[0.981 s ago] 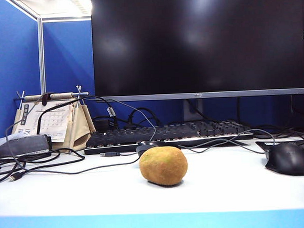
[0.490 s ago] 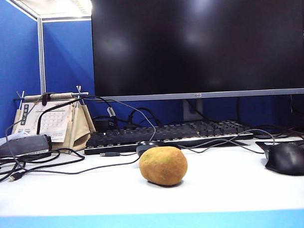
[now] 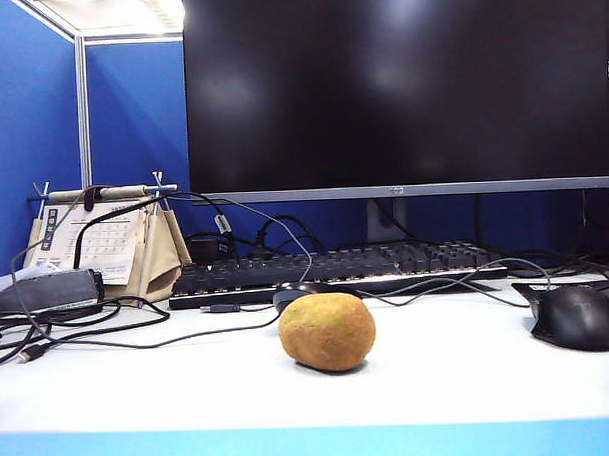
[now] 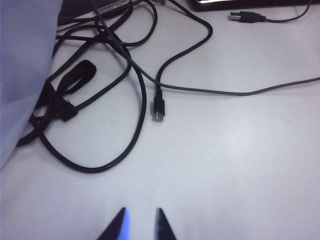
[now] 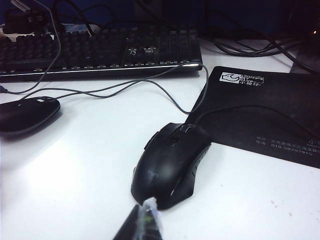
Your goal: Pick up the kiwi and place it near the upside-down mouse.
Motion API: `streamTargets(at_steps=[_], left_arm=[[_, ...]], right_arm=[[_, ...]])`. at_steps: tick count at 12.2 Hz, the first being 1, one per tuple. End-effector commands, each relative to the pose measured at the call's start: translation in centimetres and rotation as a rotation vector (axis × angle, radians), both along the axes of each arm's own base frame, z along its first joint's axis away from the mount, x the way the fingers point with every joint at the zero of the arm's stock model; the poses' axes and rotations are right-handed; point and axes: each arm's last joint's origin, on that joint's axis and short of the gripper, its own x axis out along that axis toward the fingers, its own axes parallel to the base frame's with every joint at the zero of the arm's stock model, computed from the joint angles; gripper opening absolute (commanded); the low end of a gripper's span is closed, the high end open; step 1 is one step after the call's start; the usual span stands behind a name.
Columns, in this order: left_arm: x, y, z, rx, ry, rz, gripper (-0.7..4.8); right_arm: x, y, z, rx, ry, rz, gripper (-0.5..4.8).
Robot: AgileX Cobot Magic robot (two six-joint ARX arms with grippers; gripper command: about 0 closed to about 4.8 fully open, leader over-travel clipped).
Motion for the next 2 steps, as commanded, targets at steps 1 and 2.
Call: streamTargets(at_steps=[1, 2], left_arm=[[0.04, -0.03, 0.15, -0.012, -0.006, 0.002, 0.80], [0.04, -0.03, 0.15, -0.012, -0.006, 0.002, 0.80]], right_arm=[[-0.03, 0.10, -0.22, -0.006, 0.017, 0.035, -0.03], [-0.04, 0.14, -0.23, -0.005, 0.019, 0.047, -0.03]])
